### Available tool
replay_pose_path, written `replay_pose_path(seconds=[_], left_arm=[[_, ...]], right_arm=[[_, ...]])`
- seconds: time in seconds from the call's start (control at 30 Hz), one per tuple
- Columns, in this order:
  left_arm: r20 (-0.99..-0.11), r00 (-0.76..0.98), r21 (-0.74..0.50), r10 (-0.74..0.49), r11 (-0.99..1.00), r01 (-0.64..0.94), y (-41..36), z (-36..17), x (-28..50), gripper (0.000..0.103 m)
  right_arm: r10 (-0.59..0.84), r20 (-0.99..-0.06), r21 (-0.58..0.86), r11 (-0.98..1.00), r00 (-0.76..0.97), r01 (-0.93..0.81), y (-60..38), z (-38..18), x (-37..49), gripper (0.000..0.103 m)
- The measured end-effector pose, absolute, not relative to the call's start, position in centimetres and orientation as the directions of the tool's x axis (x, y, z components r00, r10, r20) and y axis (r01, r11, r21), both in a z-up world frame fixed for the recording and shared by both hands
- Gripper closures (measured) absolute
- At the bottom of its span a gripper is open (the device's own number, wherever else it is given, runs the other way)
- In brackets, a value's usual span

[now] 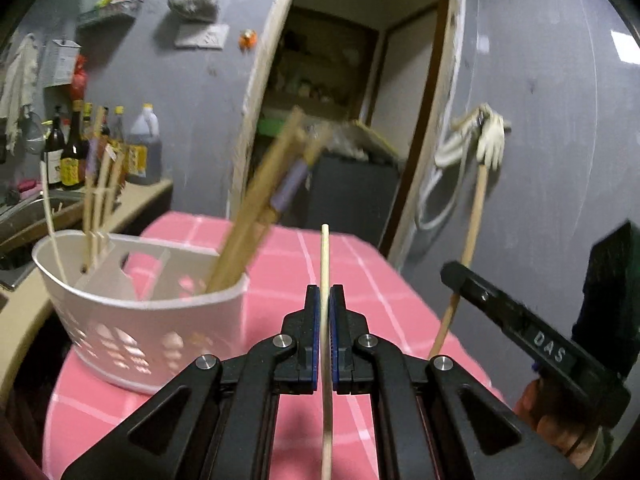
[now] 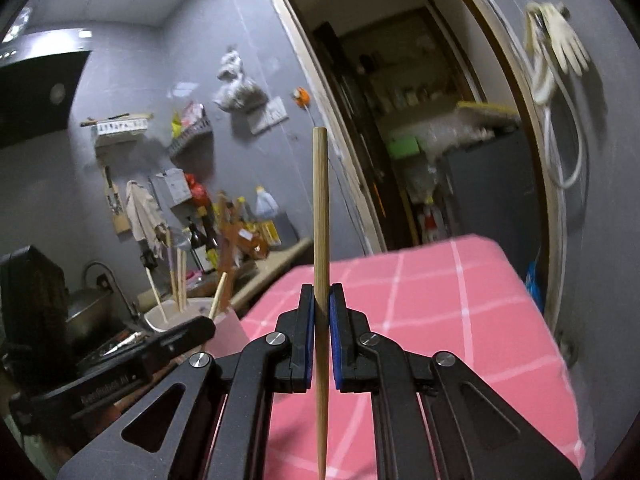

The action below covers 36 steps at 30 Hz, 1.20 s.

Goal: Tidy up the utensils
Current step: 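Lift both chopsticks upright and carry them toward the caddy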

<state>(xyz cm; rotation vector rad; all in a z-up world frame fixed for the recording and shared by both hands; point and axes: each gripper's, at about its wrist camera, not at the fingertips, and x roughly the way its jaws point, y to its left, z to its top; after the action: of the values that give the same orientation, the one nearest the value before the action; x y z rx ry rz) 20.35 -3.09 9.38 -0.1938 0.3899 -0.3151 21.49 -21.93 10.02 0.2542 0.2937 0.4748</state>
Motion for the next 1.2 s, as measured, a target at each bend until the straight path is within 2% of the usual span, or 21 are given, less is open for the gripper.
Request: replay_pose_path(seconds=[0.23,0.6,0.73,0.97,1.2], left_arm=[[-0.205,0.934,-0.289,-0.293,0.930,0.228,1.7,12.7,20.0,0.101],[-0.012,0.994,-0.338,-0.105,0.936,0.095,12.3,16.5,22.1,0.101],[0.026,0.998,-0.360,-0.051,0.931,0.057,15.7,16.9,23.3,0.101],[0.051,0.999,-0.341,-0.007,0.940,0.024,17.1,15.9,24.6,0.101],[0.019,0.999,-0.325,-0.025,0.945,0.030,17.3,13.9,26.1,0.101]], right_arm=[[0.531,-0.125,0.295,0.826,0.838,-0.480,-19.7,13.4,20.8,0.098],[0.610,0.026,0.222,0.769,0.792,-0.599,-13.7,18.4,22.1,0.098],[0.584,0.054,0.167,0.794,0.810,-0.584,-11.3,18.8,22.8,0.098],[0.555,0.044,0.109,0.824,0.831,-0.556,-8.7,17.4,24.0,0.098],[0.544,-0.003,0.110,0.834,0.839,-0.541,-7.5,15.3,25.5,0.098]])
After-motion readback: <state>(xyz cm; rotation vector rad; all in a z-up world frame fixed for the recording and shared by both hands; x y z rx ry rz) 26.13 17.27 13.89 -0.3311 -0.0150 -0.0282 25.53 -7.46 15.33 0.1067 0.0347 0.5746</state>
